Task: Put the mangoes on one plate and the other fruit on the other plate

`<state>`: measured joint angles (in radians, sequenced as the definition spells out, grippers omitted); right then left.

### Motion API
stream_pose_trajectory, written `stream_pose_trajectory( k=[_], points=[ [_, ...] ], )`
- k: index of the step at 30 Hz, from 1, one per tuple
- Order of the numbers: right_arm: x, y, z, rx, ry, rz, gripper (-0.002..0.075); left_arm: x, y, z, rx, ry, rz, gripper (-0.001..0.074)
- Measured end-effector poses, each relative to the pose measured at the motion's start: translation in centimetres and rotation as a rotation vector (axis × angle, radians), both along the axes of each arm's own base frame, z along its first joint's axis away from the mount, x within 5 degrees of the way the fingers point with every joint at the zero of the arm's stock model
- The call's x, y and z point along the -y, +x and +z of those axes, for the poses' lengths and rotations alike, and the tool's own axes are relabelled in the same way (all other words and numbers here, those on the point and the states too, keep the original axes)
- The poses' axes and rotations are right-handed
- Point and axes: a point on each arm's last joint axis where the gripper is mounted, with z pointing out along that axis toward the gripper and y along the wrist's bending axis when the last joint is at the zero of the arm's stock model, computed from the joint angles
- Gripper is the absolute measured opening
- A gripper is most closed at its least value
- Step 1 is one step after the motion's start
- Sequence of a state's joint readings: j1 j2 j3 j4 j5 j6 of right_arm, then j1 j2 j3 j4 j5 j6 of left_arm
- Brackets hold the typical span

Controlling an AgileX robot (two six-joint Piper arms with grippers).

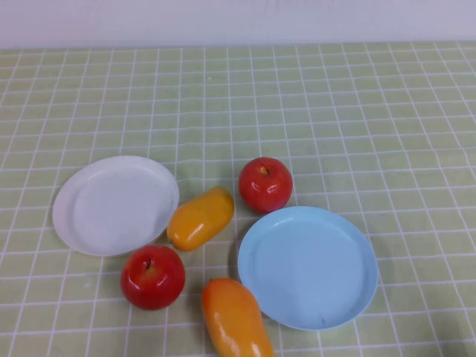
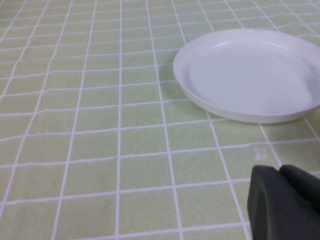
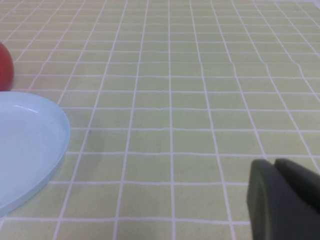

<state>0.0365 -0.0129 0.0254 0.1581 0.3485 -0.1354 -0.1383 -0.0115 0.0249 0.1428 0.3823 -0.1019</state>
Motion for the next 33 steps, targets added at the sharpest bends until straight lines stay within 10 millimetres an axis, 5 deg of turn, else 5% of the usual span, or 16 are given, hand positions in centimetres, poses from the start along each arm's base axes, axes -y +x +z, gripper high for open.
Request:
stream_pose_trajectory(
  k=[33],
  points=[
    [0.00,0.00,0.00,0.000,0.000,0.000,-0.0015,0.32,0.12,0.51,0.052,-0.067,-0.022,-0.0002]
  ],
)
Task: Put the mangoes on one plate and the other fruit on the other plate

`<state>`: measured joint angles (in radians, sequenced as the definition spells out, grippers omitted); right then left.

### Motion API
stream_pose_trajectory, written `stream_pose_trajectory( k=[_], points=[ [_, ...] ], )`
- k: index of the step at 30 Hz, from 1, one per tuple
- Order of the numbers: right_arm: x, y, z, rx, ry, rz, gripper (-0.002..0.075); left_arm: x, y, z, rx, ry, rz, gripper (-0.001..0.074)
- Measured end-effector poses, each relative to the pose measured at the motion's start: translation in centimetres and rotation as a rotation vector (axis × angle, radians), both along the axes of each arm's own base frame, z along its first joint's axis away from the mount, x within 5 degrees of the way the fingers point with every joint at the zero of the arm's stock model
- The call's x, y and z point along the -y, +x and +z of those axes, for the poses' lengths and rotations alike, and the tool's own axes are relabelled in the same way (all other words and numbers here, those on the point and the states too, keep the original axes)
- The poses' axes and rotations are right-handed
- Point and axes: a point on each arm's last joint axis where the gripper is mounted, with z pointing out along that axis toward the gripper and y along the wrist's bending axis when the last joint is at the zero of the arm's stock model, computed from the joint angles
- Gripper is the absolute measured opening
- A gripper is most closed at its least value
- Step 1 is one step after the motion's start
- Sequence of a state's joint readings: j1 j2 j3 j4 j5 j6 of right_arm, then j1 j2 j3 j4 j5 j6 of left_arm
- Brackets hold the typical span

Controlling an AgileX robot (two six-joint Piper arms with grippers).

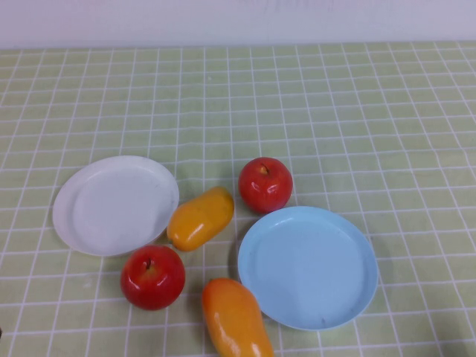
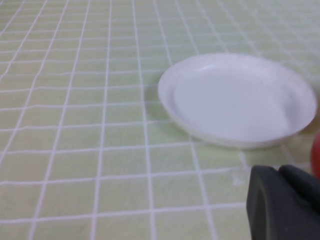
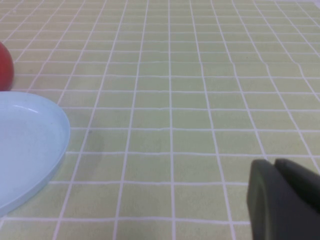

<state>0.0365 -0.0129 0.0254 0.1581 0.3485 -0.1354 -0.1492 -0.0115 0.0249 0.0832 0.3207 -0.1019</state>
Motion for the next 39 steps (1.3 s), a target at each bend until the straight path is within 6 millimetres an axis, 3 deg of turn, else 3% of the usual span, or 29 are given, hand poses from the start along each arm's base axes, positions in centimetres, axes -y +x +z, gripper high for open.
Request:
stream_pose_trajectory(
  k=[12,27,29,35,39],
  points=[
    [0.0,0.0,0.0,0.000,0.000,0.000,-0.0015,0.8,0.1,1.5,0.078,-0.512,0.000,-0.0002],
    [0.0,0.0,0.0,0.000,0.000,0.000,-0.0015,0.7,0.2,2.2,0.103,-0.604,0.011,-0.0002],
    [0.0,0.0,0.0,0.000,0.000,0.000,-0.0016,1.0,0.3,3.0,0.034,-0.595,0.004,-0.0002],
    [0.0,0.0,0.0,0.000,0.000,0.000,-0.0015,2.0,1.8,7.7,-0.174,-0.462,-0.048,-0.0002],
    [0.0,0.0,0.0,0.000,0.000,0.000,-0.0015,2.8,3.9,10.6,-0.341,-0.335,-0.108,-0.0002]
  ],
)
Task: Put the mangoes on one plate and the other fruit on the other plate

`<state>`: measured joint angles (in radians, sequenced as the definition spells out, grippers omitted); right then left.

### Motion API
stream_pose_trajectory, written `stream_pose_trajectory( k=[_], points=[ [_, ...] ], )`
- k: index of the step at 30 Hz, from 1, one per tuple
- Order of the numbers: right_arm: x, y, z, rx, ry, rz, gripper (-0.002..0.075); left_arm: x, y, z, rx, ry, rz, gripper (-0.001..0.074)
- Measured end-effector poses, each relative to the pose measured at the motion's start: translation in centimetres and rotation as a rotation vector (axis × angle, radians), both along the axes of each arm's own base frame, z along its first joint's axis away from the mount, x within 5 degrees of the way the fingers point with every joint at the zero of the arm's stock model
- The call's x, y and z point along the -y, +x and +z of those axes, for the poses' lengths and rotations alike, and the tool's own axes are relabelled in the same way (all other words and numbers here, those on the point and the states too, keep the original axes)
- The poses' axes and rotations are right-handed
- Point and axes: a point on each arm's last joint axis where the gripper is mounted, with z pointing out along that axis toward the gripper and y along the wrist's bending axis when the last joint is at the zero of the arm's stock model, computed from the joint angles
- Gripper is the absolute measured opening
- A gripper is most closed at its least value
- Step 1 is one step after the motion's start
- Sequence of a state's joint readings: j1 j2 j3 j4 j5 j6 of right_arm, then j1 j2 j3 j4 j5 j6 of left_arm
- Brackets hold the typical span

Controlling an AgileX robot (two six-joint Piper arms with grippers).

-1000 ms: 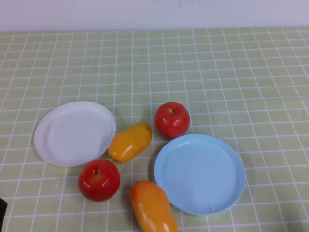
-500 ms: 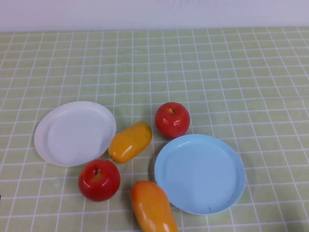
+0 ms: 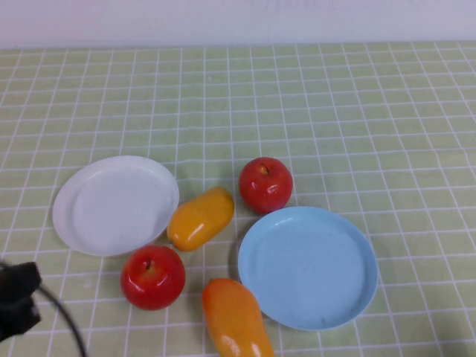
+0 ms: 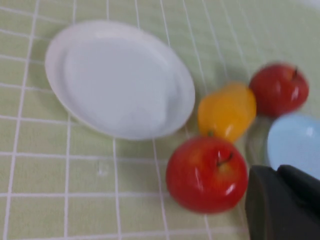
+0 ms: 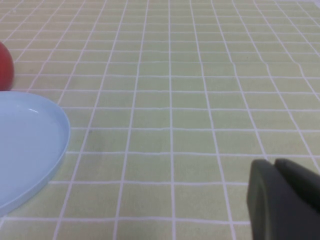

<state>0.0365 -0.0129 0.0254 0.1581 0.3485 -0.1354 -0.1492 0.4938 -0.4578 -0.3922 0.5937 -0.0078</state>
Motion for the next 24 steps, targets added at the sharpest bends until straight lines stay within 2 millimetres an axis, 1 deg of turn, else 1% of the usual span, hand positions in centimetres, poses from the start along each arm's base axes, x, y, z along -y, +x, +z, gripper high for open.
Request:
stream_pose_trajectory(
  k=[1,2,4,7,11,14,17,20,24],
  points=[
    [0.0,0.0,0.0,0.000,0.000,0.000,-0.0015,0.2,0.6,0.5,-0.038,0.035,-0.033,-0.0002],
    [0.0,0.0,0.0,0.000,0.000,0.000,-0.0015,0.4,1.2,0.6,-0.073,0.070,-0.065,-0.0002],
    [0.0,0.0,0.0,0.000,0.000,0.000,-0.0015,0.8,2.8,1.3,-0.150,0.137,-0.136,-0.0002],
    [0.0,0.0,0.0,0.000,0.000,0.000,-0.0015,1.4,4.9,1.7,-0.238,0.201,-0.217,-0.0002],
    [0.0,0.0,0.0,0.000,0.000,0.000,-0.0015,2.8,8.2,1.1,-0.338,0.269,-0.327,-0.0002],
    [0.0,0.0,0.0,0.000,0.000,0.000,-0.0015,5.0,10.3,0.0,-0.405,0.337,-0.443,-0.0002],
    [0.0,0.0,0.0,0.000,0.000,0.000,-0.0015,7.7,11.5,-0.8,-0.445,0.395,-0.558,-0.0002],
    [0.0,0.0,0.0,0.000,0.000,0.000,-0.0015,9.9,12.2,-0.2,-0.427,0.450,-0.638,-0.0002],
    [0.0,0.0,0.0,0.000,0.000,0.000,-0.0015,11.3,12.4,0.8,-0.362,0.568,-0.703,-0.0002]
  ],
)
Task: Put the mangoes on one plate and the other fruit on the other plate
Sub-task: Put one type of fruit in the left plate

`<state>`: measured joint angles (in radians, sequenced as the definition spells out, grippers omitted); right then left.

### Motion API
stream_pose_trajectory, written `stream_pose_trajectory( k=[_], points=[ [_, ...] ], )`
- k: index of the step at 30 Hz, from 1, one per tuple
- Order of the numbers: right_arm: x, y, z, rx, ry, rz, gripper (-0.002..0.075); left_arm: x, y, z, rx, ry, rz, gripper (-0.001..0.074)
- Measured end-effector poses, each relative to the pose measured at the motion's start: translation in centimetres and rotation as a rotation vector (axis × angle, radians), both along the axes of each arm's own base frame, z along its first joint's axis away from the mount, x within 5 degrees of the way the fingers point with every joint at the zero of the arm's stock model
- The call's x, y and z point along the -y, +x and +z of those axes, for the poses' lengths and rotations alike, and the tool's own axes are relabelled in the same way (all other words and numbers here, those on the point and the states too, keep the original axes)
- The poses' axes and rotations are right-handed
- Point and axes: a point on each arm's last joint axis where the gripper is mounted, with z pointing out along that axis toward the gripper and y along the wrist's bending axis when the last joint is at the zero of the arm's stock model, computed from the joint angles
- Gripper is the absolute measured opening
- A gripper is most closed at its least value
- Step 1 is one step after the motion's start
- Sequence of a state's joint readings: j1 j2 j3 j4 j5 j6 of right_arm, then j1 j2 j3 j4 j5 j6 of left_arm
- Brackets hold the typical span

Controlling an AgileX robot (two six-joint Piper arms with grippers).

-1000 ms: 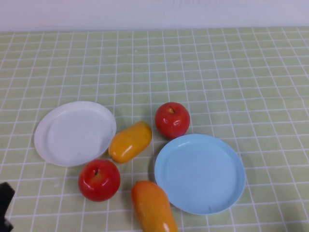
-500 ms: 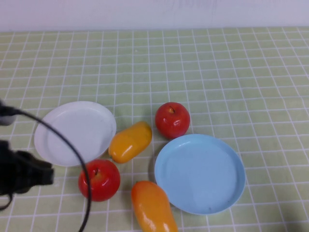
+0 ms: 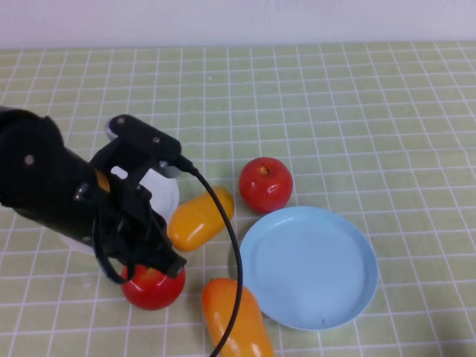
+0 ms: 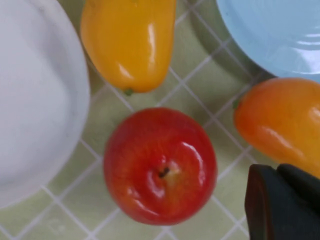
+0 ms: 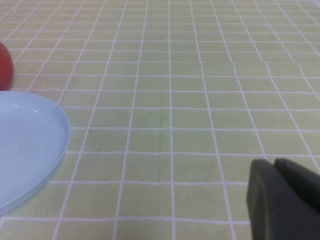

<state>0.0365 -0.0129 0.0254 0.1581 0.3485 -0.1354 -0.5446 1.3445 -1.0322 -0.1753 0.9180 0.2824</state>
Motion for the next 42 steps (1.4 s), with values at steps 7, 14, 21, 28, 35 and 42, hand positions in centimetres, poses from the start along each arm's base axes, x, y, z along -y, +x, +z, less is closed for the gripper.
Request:
stream_pose_trajectory(
  k=[7,14,21,28,35,42],
  points=[
    [0.0,0.0,0.0,0.000,0.000,0.000,-0.0016,0.3,-0.5,0.7,0.011,0.101,-0.083,0.0015],
    [0.0,0.0,0.0,0.000,0.000,0.000,-0.0015,-0.3,-0.7,0.5,-0.005,0.181,-0.135,0.0480],
    [0.0,0.0,0.0,0.000,0.000,0.000,-0.0016,0.3,0.2,0.5,0.089,0.161,-0.180,0.0668],
    [0.0,0.0,0.0,0.000,0.000,0.000,-0.0015,1.2,1.5,-2.1,0.022,0.208,-0.209,0.0668],
    [0.0,0.0,0.0,0.000,0.000,0.000,-0.0015,1.7,2.5,-3.9,-0.010,0.248,-0.238,0.0668],
    [0.0,0.0,0.0,0.000,0.000,0.000,-0.0015,1.6,2.8,-4.5,-0.006,0.287,-0.252,0.0668]
  ],
)
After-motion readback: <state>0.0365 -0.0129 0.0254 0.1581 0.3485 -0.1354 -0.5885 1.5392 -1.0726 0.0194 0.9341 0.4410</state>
